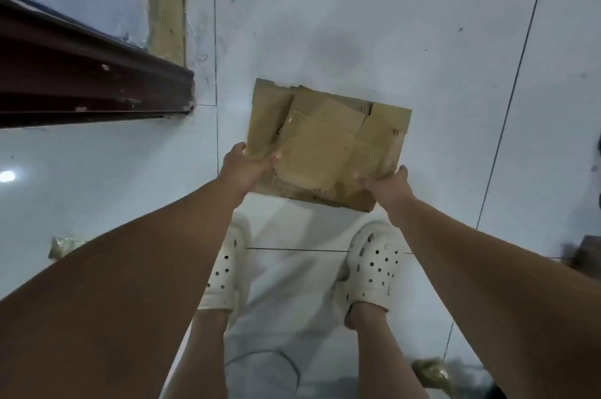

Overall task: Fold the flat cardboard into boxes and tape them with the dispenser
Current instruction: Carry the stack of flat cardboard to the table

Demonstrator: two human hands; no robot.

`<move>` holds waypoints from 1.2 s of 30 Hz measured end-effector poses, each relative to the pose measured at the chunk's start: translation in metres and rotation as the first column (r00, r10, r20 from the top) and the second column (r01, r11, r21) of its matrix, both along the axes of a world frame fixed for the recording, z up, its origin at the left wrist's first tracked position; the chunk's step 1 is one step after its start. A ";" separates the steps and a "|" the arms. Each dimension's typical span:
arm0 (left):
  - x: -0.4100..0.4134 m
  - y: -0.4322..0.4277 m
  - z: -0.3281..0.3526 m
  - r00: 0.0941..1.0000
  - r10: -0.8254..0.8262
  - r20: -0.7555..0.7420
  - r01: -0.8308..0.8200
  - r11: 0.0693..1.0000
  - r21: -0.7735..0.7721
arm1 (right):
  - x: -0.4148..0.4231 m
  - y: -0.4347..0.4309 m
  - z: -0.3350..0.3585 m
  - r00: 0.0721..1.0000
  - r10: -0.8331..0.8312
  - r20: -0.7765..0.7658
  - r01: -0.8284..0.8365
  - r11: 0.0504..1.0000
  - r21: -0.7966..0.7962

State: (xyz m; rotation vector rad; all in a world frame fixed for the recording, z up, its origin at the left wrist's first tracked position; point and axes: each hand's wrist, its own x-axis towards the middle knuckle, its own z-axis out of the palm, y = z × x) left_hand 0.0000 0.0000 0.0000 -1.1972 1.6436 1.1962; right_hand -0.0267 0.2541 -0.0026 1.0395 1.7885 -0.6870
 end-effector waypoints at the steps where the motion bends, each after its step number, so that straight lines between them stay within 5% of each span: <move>1: 0.000 0.000 -0.005 1.000 0.004 0.005 -0.004 1.000 0.006 | 0.000 -0.001 -0.006 1.000 -0.026 -0.007 0.026 1.000 -0.003; 7: 0.001 0.001 -0.039 0.991 0.123 0.062 -0.129 0.985 0.111 | 0.004 0.006 -0.039 0.962 -0.267 -0.056 0.257 0.955 -0.145; 11: 0.002 0.001 -0.035 0.973 0.217 0.078 -0.227 0.957 0.178 | 0.013 -0.005 -0.025 0.951 -0.298 0.079 0.307 0.891 -0.335; 18: -0.002 -0.002 -0.041 0.978 0.205 0.037 -0.208 0.971 0.119 | -0.018 -0.012 -0.040 0.883 -0.457 -0.104 0.430 0.878 -0.209; 22: -0.033 -0.012 -0.040 0.928 0.364 -0.076 -0.356 0.929 0.103 | -0.032 -0.008 -0.056 0.925 -0.372 -0.075 0.352 0.914 -0.202; 25: -0.046 -0.009 -0.040 0.952 0.302 -0.041 -0.292 0.942 0.164 | -0.027 -0.010 -0.057 0.943 -0.330 -0.032 0.325 0.938 -0.119; 30: -0.005 -0.001 -0.040 0.945 0.322 0.055 -0.322 0.947 0.005 | -0.011 -0.005 -0.041 0.929 -0.369 0.044 0.361 0.870 -0.336; 36: 0.017 0.008 -0.012 0.929 0.368 -0.032 -0.362 0.925 0.117 | -0.006 -0.009 -0.008 0.892 -0.408 -0.193 0.346 0.893 -0.286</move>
